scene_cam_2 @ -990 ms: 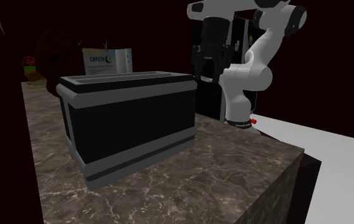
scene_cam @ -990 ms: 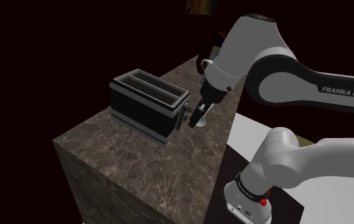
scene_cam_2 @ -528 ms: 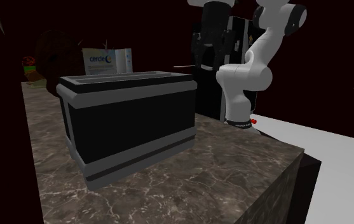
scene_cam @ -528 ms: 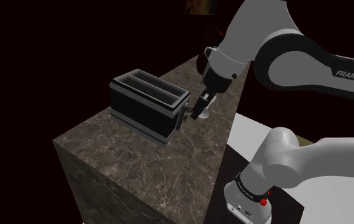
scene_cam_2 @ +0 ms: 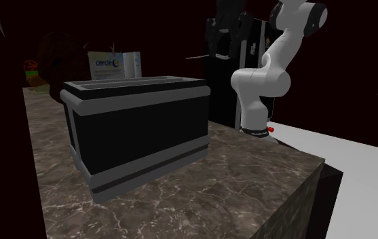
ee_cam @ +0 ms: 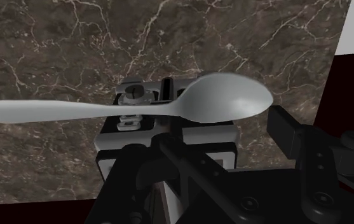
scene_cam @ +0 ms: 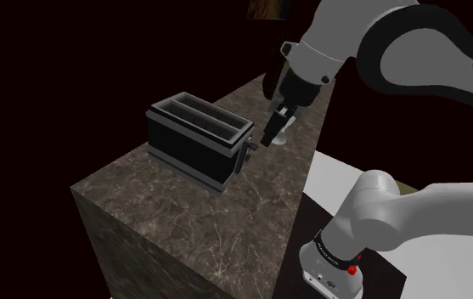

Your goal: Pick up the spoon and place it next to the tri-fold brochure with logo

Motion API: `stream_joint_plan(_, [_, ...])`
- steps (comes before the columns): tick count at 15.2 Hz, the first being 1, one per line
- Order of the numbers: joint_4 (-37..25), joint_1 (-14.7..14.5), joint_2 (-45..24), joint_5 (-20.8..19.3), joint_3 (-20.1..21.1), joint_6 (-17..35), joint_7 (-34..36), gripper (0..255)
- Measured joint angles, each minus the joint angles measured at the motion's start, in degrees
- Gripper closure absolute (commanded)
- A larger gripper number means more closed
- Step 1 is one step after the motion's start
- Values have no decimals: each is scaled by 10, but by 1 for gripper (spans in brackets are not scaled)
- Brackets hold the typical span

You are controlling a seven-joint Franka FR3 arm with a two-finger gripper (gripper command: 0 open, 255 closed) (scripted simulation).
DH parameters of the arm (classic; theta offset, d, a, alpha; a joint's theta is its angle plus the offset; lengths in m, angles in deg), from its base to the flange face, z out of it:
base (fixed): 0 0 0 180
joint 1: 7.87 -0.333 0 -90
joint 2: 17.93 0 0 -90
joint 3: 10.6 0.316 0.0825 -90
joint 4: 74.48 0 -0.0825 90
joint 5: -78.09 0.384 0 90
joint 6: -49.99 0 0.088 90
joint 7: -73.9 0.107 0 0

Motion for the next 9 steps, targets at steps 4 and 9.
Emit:
stream_joint_plan(4, [-36,2,-10,-3,-2,-26,1,255])
stream_joint_plan(9, [-82,6,-24,-8,-7,-57,-1,255])
